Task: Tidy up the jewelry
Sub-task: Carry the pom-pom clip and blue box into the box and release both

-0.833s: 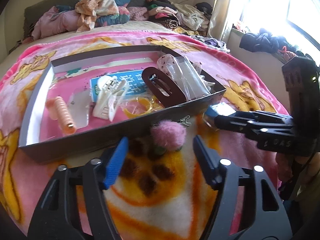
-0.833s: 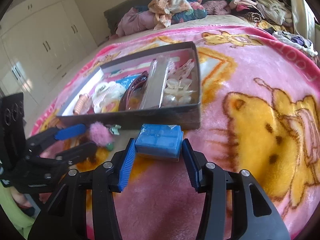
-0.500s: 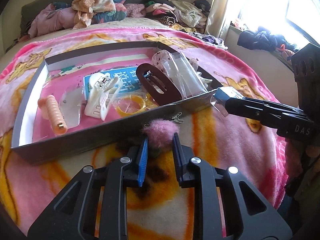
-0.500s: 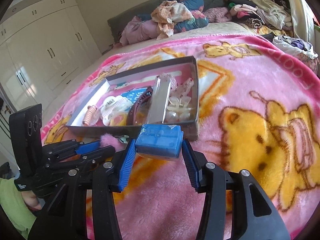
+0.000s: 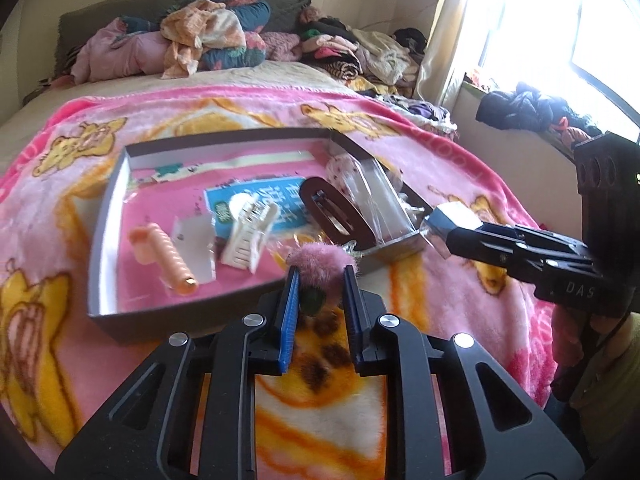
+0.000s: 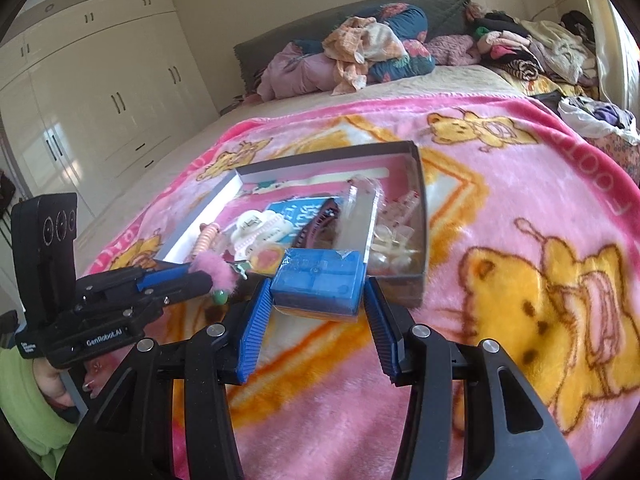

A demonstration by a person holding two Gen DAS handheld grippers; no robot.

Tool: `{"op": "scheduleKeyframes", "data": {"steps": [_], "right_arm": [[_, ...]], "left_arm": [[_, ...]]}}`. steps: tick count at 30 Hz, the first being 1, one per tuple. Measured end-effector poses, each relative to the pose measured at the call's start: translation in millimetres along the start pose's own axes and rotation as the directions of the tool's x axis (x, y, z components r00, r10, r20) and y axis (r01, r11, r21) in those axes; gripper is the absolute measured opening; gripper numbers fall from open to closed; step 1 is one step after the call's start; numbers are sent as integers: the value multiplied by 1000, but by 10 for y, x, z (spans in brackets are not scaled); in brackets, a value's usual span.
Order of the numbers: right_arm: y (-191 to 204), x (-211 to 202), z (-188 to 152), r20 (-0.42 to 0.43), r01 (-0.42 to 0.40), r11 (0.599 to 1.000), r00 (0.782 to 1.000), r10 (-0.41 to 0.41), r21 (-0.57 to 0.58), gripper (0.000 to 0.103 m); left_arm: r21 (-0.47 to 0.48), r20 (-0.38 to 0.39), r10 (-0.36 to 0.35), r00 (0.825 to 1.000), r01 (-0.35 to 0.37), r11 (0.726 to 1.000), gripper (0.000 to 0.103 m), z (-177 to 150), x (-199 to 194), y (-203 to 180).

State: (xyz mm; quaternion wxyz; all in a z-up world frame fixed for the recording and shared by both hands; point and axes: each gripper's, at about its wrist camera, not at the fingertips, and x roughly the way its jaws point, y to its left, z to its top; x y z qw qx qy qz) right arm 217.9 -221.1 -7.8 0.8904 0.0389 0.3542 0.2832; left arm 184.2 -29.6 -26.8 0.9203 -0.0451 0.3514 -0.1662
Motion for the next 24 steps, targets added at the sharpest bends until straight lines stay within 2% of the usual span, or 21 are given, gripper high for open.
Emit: {"op": "scheduleKeyframes", "data": {"steps": [14, 24], "right_arm": [[199, 56, 154, 17, -1, 1000, 1000, 1, -27, 45], [240, 283, 209, -17, 16, 999, 1000, -17, -36, 45]], "left_arm": [[-60, 51, 42, 998, -39, 997, 10, 90, -128, 334], [-120, 61, 78, 995, -71, 990, 4, 154, -51, 628]]}}
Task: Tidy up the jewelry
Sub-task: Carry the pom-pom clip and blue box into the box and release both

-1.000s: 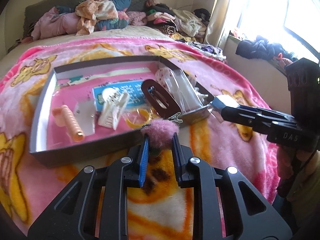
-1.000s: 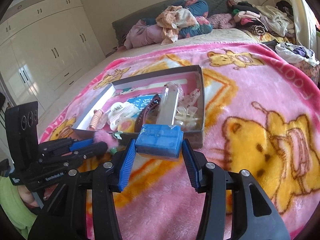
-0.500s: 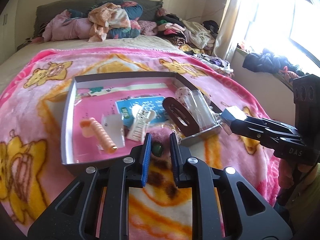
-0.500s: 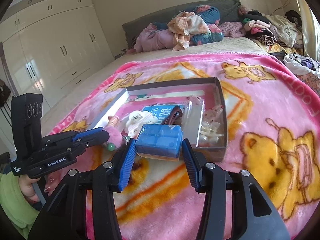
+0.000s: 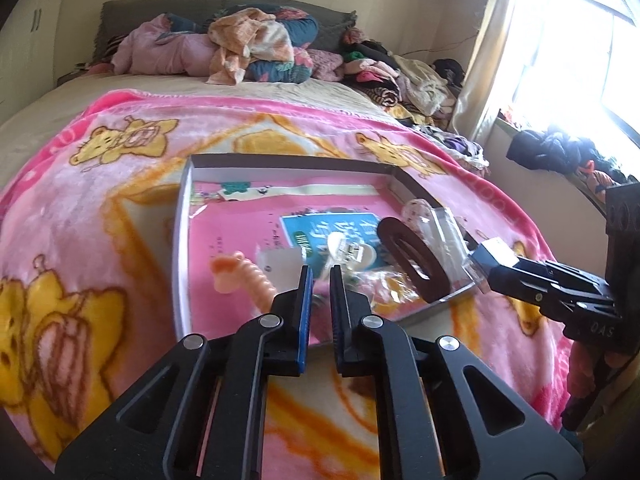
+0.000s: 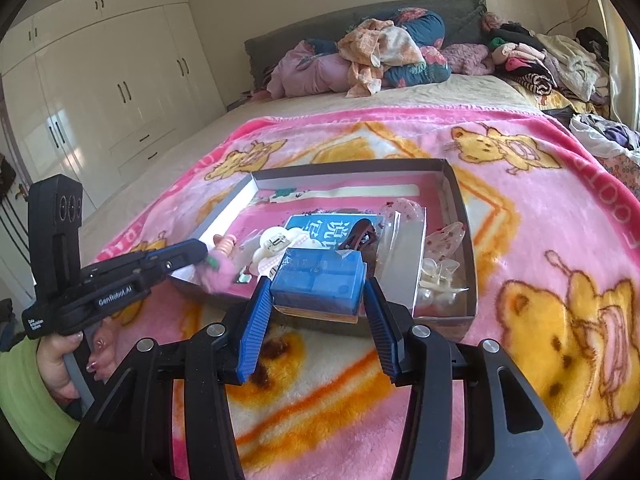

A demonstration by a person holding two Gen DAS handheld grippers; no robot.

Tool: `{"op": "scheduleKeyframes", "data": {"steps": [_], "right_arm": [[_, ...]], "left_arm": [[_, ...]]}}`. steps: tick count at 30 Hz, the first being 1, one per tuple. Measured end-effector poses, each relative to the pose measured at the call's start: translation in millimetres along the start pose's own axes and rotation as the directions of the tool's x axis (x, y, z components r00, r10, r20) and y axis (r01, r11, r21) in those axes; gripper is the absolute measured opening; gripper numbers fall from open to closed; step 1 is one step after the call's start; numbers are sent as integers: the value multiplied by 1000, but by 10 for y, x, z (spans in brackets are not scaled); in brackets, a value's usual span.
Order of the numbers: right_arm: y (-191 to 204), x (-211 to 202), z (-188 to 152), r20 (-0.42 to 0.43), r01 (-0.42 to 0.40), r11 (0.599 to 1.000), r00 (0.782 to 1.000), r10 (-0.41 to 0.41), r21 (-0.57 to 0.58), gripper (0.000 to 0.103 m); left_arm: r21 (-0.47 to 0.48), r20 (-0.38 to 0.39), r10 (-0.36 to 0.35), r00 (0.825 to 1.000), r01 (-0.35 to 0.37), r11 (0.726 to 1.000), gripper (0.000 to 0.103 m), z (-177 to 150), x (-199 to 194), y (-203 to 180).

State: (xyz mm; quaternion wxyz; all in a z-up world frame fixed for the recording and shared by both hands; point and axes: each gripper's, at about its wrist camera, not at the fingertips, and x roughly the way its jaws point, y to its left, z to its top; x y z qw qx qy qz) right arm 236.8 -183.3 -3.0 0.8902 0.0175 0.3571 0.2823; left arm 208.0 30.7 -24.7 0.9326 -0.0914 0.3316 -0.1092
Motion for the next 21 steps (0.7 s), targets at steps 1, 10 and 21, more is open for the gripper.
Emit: {"op": "scheduleKeyframes", "data": {"steps": [1, 10, 21], "right_arm": [[-4, 26, 1, -4, 1, 1000, 1000, -1, 6, 45], [78, 268, 56, -36, 28, 1000, 999, -28, -6, 45], [291, 604, 0, -84, 62, 995, 994, -69, -80, 46]], "left_arm": [[-4, -1, 5, 1000, -5, 1000, 4, 2, 13, 21], [-30, -21, 51, 999, -51, 998, 4, -30, 116, 199], [-18, -30, 68, 997, -69, 997, 4, -72, 131, 224]]}}
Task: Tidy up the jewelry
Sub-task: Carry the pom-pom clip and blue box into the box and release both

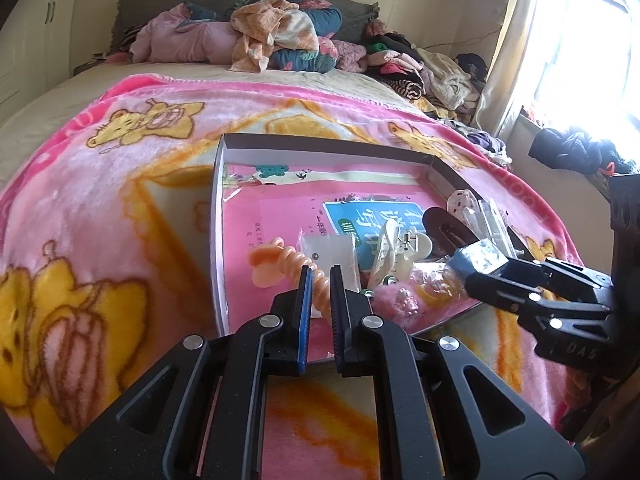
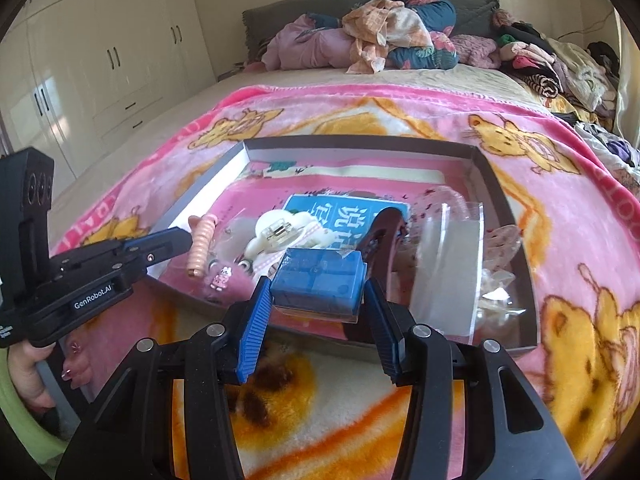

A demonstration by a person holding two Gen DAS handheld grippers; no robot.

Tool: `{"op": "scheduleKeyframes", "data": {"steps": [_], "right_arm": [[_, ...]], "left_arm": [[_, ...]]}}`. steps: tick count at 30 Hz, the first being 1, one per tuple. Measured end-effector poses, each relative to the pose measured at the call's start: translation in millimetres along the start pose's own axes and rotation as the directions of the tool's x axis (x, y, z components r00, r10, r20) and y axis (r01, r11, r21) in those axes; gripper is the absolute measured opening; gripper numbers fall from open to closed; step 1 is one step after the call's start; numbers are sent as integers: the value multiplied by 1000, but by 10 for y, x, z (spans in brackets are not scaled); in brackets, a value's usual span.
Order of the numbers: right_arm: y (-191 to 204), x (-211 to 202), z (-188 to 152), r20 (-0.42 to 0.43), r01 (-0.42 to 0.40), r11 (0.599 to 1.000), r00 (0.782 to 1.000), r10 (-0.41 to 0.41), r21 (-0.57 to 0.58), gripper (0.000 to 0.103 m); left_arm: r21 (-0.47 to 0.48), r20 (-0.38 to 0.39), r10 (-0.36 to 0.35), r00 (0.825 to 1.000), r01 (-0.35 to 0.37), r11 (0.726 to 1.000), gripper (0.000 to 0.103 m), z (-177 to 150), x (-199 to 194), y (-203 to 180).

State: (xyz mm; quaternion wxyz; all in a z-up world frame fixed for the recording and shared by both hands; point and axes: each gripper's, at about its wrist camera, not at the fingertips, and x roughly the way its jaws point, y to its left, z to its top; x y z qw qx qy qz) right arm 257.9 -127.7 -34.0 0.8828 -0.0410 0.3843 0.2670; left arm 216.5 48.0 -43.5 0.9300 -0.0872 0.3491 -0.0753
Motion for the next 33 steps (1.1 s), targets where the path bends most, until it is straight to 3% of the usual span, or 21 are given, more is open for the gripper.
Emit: {"op": "scheduleKeyframes", "data": {"steps": [4, 8, 18, 24, 33], "right_arm": [[17, 7, -32, 8, 4, 1000, 1000, -4, 5, 47], [24, -23, -43, 14, -2, 1000, 1000, 2, 11, 56], [44, -154, -96, 46, -6, 999, 999, 4, 32, 63], [-5, -293, -146, 81, -1, 997, 997, -5, 73, 69], [-118, -626, -202, 163, 12, 991, 986, -35, 135, 87]], "left_arm": [[-1, -4, 4, 1000, -4, 1000, 4, -14, 7, 6], [6, -5, 12, 1000, -12, 1000, 4, -22, -1, -6], [11, -10, 17, 1000, -17, 1000, 6, -57, -46, -34], [13, -3, 20, 1000, -20, 1000, 20, -76, -108, -45], [16, 28, 25, 999, -26, 1000, 43, -62, -275, -105]]}}
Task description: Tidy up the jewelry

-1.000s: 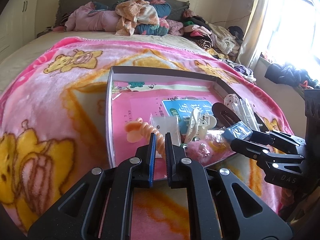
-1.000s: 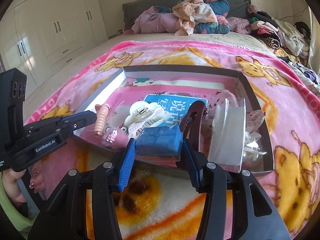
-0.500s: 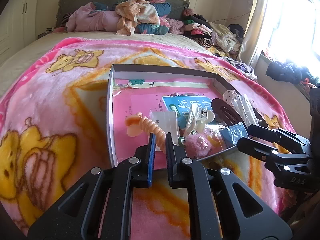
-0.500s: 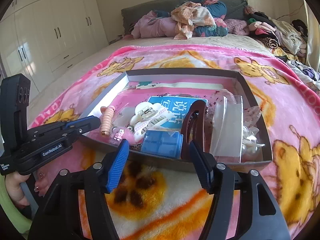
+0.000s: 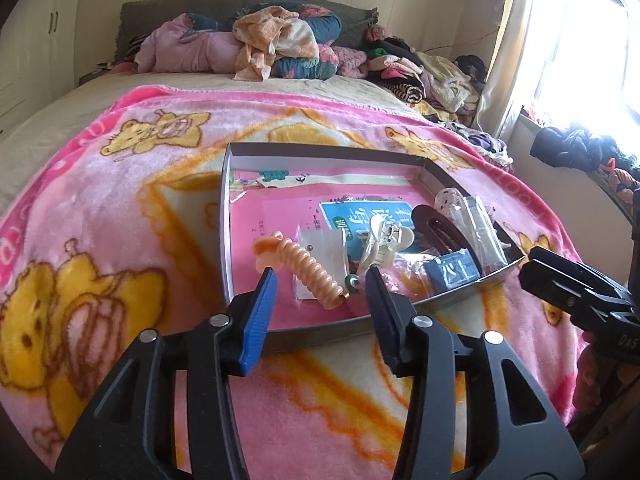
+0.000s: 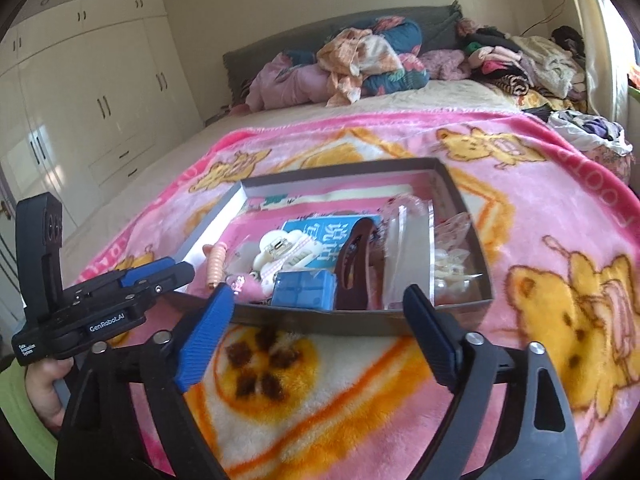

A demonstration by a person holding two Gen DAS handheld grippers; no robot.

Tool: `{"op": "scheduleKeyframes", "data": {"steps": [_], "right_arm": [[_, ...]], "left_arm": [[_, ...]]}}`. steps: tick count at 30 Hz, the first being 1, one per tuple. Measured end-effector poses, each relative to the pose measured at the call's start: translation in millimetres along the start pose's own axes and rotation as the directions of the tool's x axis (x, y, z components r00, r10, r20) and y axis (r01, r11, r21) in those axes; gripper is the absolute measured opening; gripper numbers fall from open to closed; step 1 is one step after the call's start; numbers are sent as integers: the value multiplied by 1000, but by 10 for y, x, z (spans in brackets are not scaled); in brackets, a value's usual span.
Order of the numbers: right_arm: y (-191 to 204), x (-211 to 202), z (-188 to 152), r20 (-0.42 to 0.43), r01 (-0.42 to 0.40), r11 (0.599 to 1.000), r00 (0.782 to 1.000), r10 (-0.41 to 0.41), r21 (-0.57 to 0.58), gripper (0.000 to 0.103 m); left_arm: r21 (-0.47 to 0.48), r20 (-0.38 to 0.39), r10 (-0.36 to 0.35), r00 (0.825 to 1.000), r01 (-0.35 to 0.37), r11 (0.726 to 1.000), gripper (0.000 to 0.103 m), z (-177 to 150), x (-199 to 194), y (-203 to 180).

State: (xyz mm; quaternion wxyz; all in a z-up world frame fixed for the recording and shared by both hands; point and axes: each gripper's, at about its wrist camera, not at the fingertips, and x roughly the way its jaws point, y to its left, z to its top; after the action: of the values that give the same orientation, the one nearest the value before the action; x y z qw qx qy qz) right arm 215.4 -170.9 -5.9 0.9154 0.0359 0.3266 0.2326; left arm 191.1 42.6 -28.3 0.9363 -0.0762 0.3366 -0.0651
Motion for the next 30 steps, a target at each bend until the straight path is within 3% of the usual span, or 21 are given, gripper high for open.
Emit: {"op": "scheduleKeyframes", "data": {"steps": [1, 10, 12, 15, 30], "right_arm": [[-15, -30, -1, 9, 6, 1000, 1000, -6, 5, 89], [-85, -323, -47, 75, 45, 999, 996, -47, 28, 94], [-110, -393, -61, 86, 51, 998, 995, -54, 35, 95], [-132, -489, -69, 101, 63, 997, 993, -66, 40, 96], [-127, -855, -187, 154, 137, 991, 979, -135, 2, 97]], "left_arm": [[2, 6, -1, 1000, 1, 1000, 50, 3, -24, -12], [20, 41, -22, 999, 21, 1000, 70, 17, -212, -161], [20, 47, -29, 998, 28, 999, 82, 13, -254, -192], [26, 59, -28, 998, 26, 999, 91, 3, -322, -245], [51, 98, -14, 995, 9, 999, 91, -104, -532, -436]]}}
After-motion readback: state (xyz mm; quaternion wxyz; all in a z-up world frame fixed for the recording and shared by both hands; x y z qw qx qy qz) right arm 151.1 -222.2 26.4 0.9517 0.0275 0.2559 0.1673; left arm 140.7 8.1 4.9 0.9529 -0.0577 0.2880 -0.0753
